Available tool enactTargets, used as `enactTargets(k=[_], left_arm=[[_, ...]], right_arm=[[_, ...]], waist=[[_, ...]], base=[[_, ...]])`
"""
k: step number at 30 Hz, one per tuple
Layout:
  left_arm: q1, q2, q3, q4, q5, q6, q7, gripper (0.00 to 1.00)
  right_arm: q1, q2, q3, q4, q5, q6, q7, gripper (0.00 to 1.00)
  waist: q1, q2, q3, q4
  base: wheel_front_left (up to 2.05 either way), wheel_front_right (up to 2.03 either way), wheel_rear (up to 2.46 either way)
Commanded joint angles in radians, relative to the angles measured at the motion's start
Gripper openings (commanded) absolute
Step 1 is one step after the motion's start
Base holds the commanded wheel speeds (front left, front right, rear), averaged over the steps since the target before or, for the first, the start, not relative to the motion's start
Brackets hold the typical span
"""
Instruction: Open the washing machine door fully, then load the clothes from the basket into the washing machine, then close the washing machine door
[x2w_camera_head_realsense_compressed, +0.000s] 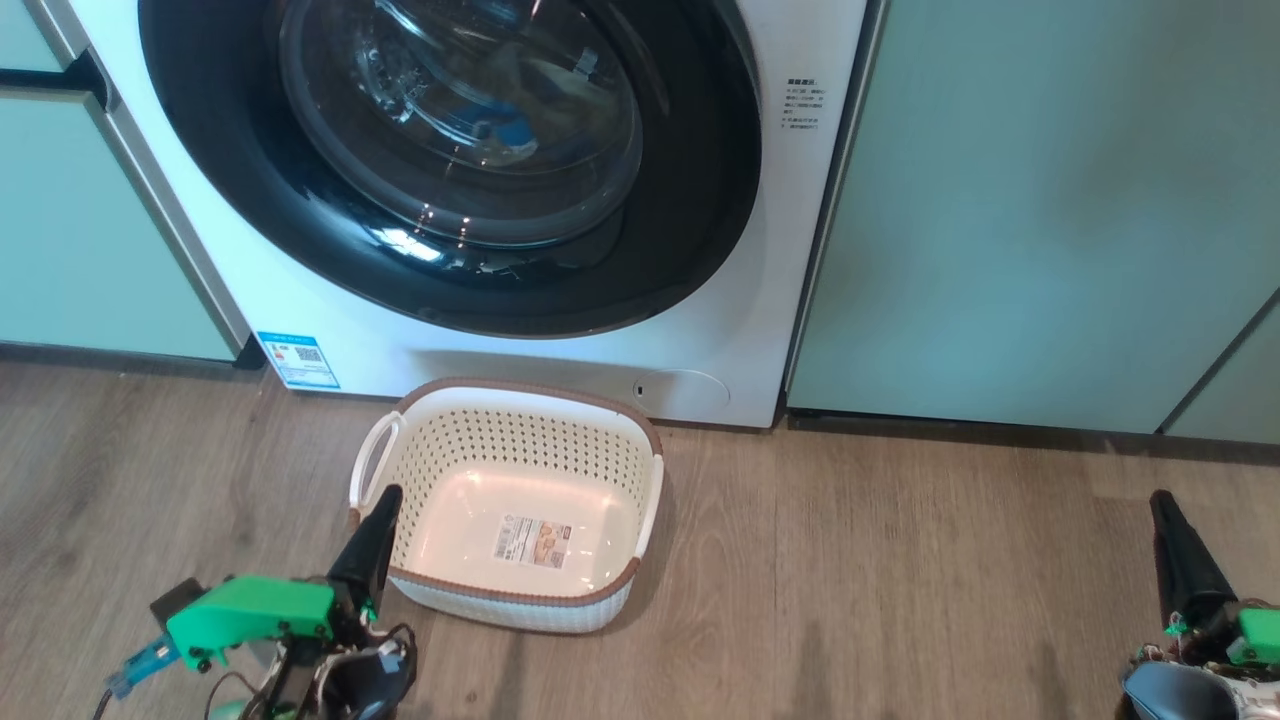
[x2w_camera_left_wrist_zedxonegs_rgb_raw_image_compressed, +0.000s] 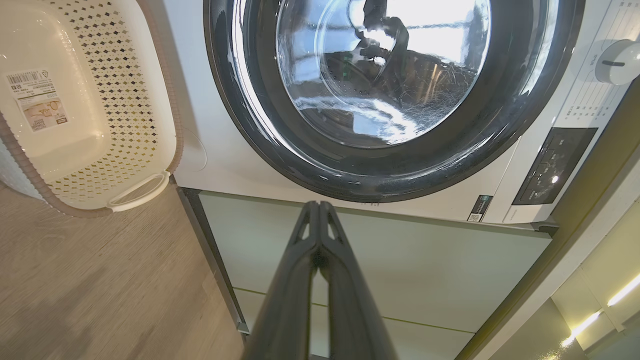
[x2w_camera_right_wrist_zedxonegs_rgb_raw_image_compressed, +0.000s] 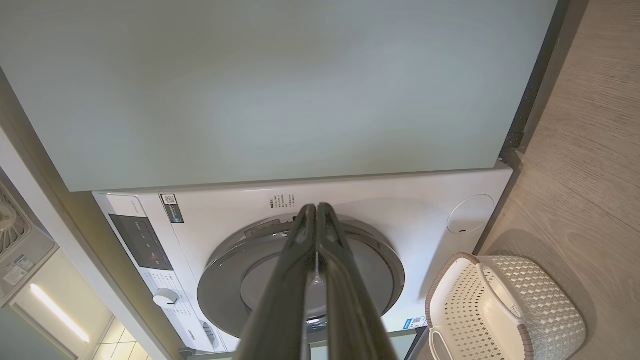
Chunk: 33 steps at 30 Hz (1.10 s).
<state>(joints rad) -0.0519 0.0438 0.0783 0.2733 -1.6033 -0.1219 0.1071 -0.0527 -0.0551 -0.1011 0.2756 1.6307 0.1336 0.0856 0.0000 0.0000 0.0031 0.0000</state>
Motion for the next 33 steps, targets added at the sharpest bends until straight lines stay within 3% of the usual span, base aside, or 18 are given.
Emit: enactTargets(k=[1,33], left_arm=[[-0.056,0.006,0.036,-0.028,-0.004,-0.009,0.007,0.00],[-0.056,0.006,0.036,-0.028,-0.005,-0.009,0.007,0.00]], right_arm=[[-0.053,-0.013,0.013,-0.032,-0.001,-0.003,0.007,0.00],[-0.054,-0.007,0.003,-0.032,-0.009,-0.003,0.015,0.00]], waist=[[0.0000,0.0000,0.000,0.000],[0.0000,0.0000,0.000,0.000]], base=[[0.00,0.00,0.00],[0.00,0.00,0.00]])
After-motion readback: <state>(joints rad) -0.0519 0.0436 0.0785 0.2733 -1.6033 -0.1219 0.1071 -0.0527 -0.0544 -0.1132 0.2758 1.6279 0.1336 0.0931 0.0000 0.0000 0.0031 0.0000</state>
